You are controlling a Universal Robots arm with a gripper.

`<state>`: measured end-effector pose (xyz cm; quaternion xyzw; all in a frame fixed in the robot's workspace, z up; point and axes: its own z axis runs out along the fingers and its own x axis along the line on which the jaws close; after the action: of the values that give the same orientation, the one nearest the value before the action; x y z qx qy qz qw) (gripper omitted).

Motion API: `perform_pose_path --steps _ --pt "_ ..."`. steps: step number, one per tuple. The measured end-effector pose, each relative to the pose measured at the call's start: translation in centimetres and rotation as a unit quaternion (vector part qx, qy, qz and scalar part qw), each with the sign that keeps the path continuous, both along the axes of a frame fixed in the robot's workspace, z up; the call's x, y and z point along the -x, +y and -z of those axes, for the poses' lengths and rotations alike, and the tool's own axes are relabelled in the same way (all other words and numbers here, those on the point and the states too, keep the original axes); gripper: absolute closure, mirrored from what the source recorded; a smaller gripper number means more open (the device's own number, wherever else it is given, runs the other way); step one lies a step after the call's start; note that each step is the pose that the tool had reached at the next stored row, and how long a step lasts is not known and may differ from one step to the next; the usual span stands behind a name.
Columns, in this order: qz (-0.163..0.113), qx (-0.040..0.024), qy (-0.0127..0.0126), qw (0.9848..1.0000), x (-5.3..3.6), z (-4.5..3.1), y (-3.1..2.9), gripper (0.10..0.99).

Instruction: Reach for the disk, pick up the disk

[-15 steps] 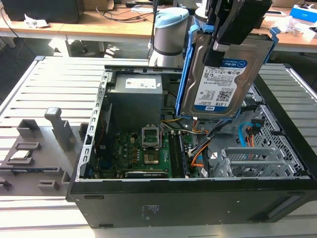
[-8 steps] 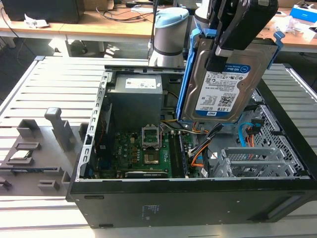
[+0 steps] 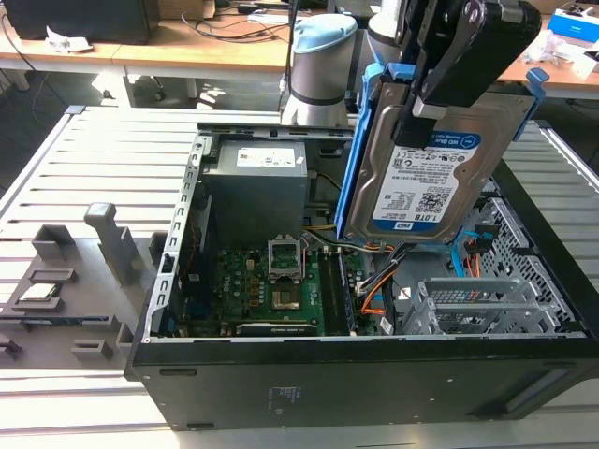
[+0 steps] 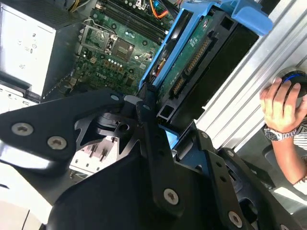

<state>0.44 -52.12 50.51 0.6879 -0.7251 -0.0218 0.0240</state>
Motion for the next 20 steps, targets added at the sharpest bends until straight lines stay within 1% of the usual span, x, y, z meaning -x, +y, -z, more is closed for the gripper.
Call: perform_pose_path --steps 3,8,13,20 --pt "0.0 0.0 0.0 1.0 0.0 0.01 -0.6 0.718" --pt "0.0 0.0 0.0 1.0 0.0 0.01 -1.37 0.718" --pt "0.0 0.0 0.0 1.0 0.0 0.01 -1.98 0.718" --pt "0.0 0.0 0.0 1.0 0.0 0.01 -3.3 0.718"
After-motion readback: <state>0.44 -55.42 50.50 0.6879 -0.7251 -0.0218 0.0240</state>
